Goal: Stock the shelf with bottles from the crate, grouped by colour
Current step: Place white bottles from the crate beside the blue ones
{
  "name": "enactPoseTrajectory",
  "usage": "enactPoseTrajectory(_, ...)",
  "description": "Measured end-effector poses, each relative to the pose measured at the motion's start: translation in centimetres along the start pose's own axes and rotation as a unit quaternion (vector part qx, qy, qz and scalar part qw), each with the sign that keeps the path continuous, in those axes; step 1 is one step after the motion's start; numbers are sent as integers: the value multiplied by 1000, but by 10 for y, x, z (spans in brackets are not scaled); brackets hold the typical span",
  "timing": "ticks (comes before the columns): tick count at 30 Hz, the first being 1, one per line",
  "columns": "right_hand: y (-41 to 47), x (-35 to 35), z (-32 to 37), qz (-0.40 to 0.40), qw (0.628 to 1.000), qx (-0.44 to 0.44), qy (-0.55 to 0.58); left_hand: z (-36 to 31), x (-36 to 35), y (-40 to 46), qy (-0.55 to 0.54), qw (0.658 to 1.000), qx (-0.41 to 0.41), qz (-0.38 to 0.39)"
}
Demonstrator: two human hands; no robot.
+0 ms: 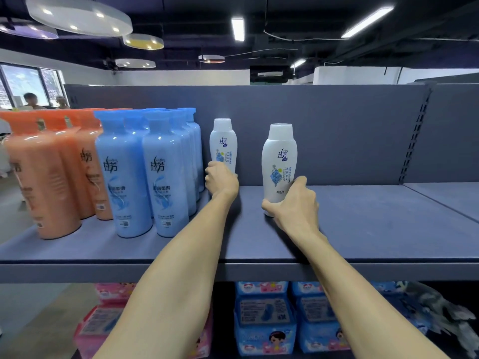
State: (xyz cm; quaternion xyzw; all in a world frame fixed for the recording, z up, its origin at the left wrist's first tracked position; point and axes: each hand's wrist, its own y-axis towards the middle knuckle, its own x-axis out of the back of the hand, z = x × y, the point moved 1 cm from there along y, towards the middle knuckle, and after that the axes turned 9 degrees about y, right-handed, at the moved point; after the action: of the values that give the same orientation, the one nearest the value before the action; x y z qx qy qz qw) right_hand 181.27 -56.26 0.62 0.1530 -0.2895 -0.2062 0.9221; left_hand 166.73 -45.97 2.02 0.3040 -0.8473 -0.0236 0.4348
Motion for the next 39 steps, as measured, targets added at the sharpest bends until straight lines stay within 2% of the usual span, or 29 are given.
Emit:
enactPoseTrajectory(4,0,-3,4,0,1000,-6,3,7,13,-13,27,999,-9,19)
enactPoseTrajectory(7,2,-10,10,4,1000,-14,5,10,33,-29,42,996,-79,5)
enactPoseTrajectory(10,5,-25,21,18,1000,-15,20,15,55,-51,81,980,-178,-18)
enactPoseTrajectory(12,9,-38,30,33,999,-15,35,22,68,-64,96,972,-213,-33)
enactPoseTrajectory(17,16,-68,52,62,997,-22,48,45,98,-85,93,968,-222,-73)
enactPoseTrajectory(26,25,-98,68,55,997,-25,52,70,110,-112,120,954,-257,-102)
enactPoseTrajectory(39,27,-109,70,45,998,-24,39,82,116,-122,95,957,-260,-83)
